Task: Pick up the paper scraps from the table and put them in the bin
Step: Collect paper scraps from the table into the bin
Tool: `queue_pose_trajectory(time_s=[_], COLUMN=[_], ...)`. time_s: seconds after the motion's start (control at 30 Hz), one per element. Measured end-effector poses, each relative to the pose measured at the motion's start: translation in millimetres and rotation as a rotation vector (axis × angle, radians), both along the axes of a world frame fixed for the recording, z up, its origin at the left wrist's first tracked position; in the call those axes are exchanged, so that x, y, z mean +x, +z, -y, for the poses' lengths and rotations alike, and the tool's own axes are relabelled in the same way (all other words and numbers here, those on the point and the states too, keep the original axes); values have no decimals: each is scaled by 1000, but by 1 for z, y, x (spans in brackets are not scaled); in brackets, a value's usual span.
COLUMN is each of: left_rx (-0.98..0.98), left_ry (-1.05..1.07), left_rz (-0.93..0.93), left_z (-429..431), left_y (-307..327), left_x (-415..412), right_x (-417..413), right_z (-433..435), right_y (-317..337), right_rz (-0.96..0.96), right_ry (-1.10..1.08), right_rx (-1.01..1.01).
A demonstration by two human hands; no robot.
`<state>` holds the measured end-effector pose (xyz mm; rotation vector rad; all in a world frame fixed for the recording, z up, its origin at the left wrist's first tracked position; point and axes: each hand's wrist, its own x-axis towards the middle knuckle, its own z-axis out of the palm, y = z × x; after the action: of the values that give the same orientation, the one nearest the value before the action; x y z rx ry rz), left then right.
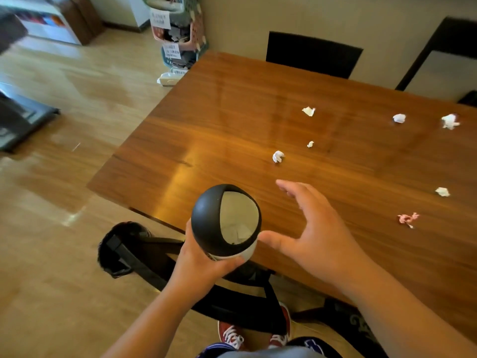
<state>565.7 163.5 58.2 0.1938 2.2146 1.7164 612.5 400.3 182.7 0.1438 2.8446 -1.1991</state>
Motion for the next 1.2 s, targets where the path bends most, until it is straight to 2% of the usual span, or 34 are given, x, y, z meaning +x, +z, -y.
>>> queue_pose_trajectory(time_s=[0.27, 0.5, 0.77, 0.97, 1.2], left_rx=[-2, -33, -50, -103, -95], left_ry=[-12, 39, 111, 205, 235], left_rz=[26, 29, 11, 15, 0], left_z=[13, -22, -88, -124, -147], left_y=[-3, -12, -46, -66, -70], left_x=[-27, -72, -135, -166, -195], right_x=[-4, -44, -173, -243, -273], right_z=[-27, -71, -132, -148, -143], right_y=[-46, -105, -177, -214, -237], right_rz=[235, 387, 356, 291, 252], right_ry=[-9, -48, -250, -183, -113], right_rx=[110, 121, 107, 165, 246])
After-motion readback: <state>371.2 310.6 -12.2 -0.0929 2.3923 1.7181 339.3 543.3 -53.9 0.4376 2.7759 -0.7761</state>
